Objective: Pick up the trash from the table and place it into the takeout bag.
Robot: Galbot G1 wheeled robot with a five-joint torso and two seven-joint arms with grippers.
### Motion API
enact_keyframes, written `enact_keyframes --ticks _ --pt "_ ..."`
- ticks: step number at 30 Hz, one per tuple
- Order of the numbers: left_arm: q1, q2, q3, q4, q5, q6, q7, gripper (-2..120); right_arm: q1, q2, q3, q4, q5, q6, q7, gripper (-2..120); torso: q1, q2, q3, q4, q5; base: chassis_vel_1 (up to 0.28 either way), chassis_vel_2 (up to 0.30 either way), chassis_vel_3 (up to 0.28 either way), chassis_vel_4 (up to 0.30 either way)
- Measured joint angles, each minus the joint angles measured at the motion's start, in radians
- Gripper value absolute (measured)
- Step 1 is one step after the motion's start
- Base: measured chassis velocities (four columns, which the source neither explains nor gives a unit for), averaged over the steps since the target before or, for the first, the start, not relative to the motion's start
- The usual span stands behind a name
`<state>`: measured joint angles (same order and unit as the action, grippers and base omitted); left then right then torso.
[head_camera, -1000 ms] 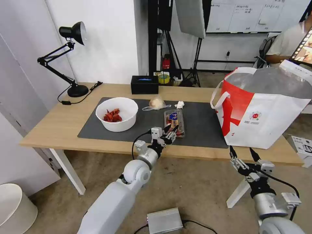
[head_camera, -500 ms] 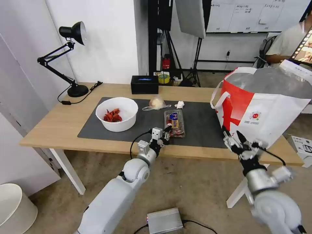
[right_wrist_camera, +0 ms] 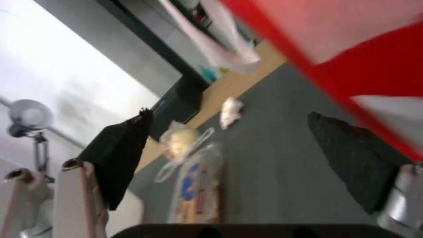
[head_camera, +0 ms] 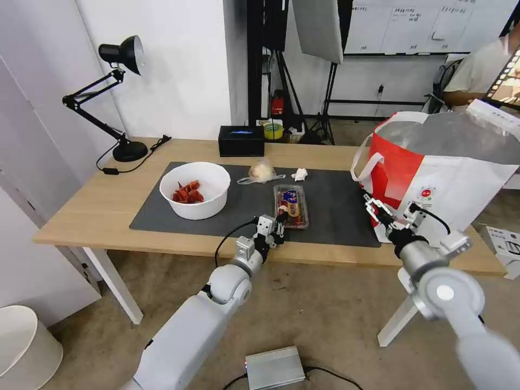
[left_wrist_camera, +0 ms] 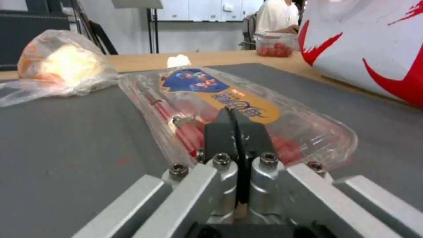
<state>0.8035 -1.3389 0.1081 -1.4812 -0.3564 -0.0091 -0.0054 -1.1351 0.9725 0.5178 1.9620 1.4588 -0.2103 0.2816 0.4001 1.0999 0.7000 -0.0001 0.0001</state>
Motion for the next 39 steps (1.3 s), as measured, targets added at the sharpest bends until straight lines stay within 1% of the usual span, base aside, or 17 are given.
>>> enact_keyframes --ticks 2,6,8,10,11,13,14,18,20,22,30,35,37,39 --pt "-0.002 0.003 0.003 0.001 0.017 -0.006 0.001 0 0.059 -0.005 -0.026 -0.024 0.085 -0.028 0.013 91 0.000 0.000 0.000 0.0000 -0.0001 0.000 0.000 0.000 0.000" --pt "-0.003 0.008 0.006 -0.004 0.026 -0.007 0.001 0 0.111 -0.006 -0.054 -0.055 0.147 -0.061 0.019 92 0.000 0.000 0.000 0.0000 -0.0001 0.000 0.000 0.000 0.000" --pt "-0.011 0.016 0.010 -0.009 0.034 -0.008 0.002 0 0.174 0.004 -0.098 -0.111 0.214 -0.088 0.032 95 0.000 0.000 0.000 0.0001 -0.0003 0.000 0.000 0.000 0.000" --pt "-0.013 0.017 0.011 -0.009 0.035 -0.008 0.002 0 0.186 0.007 -0.107 -0.126 0.228 -0.093 0.037 96 0.000 0.000 0.000 0.0001 -0.0001 0.000 0.000 0.000 0.000" --pt "-0.018 0.020 0.014 -0.010 0.039 -0.008 0.003 0 0.216 0.021 -0.130 -0.167 0.260 -0.102 0.044 97 0.000 0.000 0.000 0.0002 -0.0001 0.000 0.000 0.000 0.000" --pt "-0.020 0.021 0.016 -0.013 0.041 -0.009 0.003 0 0.239 0.035 -0.147 -0.204 0.285 -0.110 0.046 99 0.000 0.000 0.000 0.0002 -0.0002 0.000 0.000 0.000 0.000" --pt "-0.020 0.021 0.016 -0.013 0.041 -0.009 0.003 0 0.239 0.035 -0.147 -0.204 0.285 -0.110 0.046 99 0.000 0.000 0.000 0.0002 -0.0002 0.000 0.000 0.000 0.000" --pt "-0.023 0.024 0.018 -0.027 0.047 -0.009 0.003 0 0.276 0.068 -0.180 -0.278 0.313 -0.143 0.034 100 0.000 0.000 0.000 0.0001 -0.0001 0.000 0.000 0.000 0.000" --pt "-0.023 0.024 0.018 -0.028 0.047 -0.009 0.003 0 0.279 0.072 -0.183 -0.283 0.314 -0.148 0.032 100 0.000 0.000 0.000 0.0001 -0.0002 0.000 0.000 0.000 0.000" --pt "-0.023 0.023 0.018 -0.038 0.050 -0.009 0.003 0 0.291 0.092 -0.190 -0.309 0.324 -0.166 0.026 100 0.000 0.000 0.000 0.0001 -0.0001 0.000 0.000 0.000 0.000" --pt "-0.023 0.023 0.041 -0.051 0.078 -0.011 0.017 0 0.303 0.120 -0.192 -0.332 0.334 -0.187 0.019 100 0.000 0.000 0.000 0.0000 -0.0002 0.000 0.000 0.000 0.000" --pt "-0.022 0.017 0.056 -0.041 0.093 -0.016 0.022 0 0.311 0.128 -0.192 -0.346 0.329 -0.190 0.015 100 0.000 0.000 0.000 0.0000 -0.0002 0.000 0.000 0.000 0.000" --pt "-0.021 0.000 0.066 -0.013 0.126 -0.031 0.028 0 0.320 0.135 -0.201 -0.360 0.321 -0.193 0.013 100 0.000 0.000 0.000 0.0000 -0.0001 0.000 0.000 0.000 0.000" --pt "-0.021 -0.004 0.066 -0.010 0.131 -0.033 0.029 0 0.322 0.137 -0.207 -0.361 0.319 -0.197 0.012 100 0.000 0.000 0.000 0.0000 -0.0002 0.000 0.000 0.000 0.000"
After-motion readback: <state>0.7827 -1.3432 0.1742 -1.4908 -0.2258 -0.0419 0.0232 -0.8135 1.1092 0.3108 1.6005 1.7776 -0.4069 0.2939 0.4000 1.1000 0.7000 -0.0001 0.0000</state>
